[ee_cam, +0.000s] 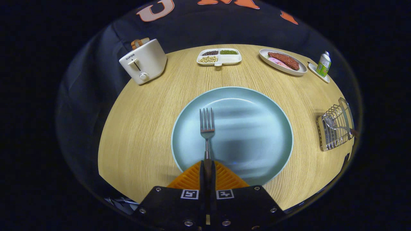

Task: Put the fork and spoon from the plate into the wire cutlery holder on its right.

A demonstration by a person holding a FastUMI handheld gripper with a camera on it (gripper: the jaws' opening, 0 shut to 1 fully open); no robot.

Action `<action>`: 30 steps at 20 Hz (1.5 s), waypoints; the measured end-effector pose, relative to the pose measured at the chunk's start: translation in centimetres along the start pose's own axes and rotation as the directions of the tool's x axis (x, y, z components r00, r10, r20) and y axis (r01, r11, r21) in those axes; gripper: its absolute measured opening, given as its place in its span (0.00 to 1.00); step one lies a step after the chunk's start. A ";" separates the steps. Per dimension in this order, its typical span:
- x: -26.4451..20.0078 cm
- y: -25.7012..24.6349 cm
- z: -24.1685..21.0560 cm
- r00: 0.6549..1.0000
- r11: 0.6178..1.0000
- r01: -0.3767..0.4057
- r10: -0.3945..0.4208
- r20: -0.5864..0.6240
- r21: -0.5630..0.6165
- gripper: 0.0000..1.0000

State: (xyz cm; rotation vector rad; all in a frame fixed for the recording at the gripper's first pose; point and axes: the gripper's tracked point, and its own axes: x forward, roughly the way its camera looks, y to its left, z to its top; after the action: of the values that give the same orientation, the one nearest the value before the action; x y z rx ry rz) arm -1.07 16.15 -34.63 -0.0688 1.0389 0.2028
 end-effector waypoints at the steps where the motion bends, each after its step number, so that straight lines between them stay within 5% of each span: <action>1: -0.3 -0.1 0.2 1.000 1.000 -0.002 0.002 0.002 0.000 0.05; 8: -4.0 -1.6 2.2 0.999 0.999 -0.029 0.028 0.025 0.016 0.05; 16: -8.4 -7.5 4.9 0.998 0.999 0.034 -0.034 0.046 -0.009 0.05; 30: -14.2 -19.4 4.8 0.990 0.992 0.116 -0.120 -0.078 -0.055 0.05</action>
State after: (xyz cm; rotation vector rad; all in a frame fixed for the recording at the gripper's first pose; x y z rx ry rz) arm -0.04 -3.98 -20.75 -0.1850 1.1069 0.1195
